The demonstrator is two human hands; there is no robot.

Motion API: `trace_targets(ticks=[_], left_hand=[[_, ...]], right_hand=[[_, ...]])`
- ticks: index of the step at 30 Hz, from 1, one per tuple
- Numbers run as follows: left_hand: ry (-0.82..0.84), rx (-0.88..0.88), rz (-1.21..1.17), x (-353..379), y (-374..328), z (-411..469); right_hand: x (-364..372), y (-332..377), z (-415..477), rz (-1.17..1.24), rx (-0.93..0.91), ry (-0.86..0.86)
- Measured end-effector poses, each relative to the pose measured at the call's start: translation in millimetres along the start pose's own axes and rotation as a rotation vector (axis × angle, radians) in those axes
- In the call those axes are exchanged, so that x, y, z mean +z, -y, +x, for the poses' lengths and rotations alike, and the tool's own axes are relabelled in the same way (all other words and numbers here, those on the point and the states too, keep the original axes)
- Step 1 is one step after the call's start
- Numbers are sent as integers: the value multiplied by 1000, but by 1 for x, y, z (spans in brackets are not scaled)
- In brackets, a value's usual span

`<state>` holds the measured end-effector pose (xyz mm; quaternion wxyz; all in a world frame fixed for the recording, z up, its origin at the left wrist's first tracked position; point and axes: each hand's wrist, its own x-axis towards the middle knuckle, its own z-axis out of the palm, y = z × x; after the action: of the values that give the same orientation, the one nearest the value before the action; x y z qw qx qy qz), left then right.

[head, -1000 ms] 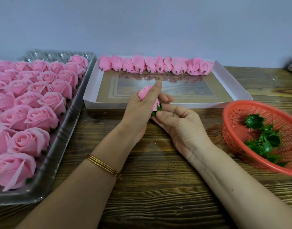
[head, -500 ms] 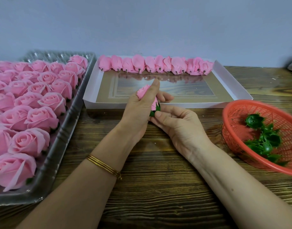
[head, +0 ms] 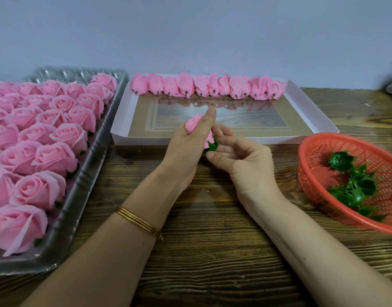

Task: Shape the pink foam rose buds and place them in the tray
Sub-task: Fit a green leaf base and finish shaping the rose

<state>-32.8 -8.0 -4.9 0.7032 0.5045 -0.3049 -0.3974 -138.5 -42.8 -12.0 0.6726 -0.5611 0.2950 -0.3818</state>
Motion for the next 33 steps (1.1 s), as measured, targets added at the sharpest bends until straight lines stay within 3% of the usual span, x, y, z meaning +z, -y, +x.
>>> trace_targets(ticks=[6, 15, 24, 33], left_hand=[[-17, 11, -5, 0, 0, 0], [0, 26, -44, -3, -2, 0], [13, 2, -67, -4, -3, -1], [34, -20, -121, -5, -1, 1]], right_hand=[[0, 0, 1, 20, -7, -6], [3, 1, 3, 468, 219, 2], [2, 6, 3, 494, 323, 24], [2, 4, 4, 469, 245, 50]])
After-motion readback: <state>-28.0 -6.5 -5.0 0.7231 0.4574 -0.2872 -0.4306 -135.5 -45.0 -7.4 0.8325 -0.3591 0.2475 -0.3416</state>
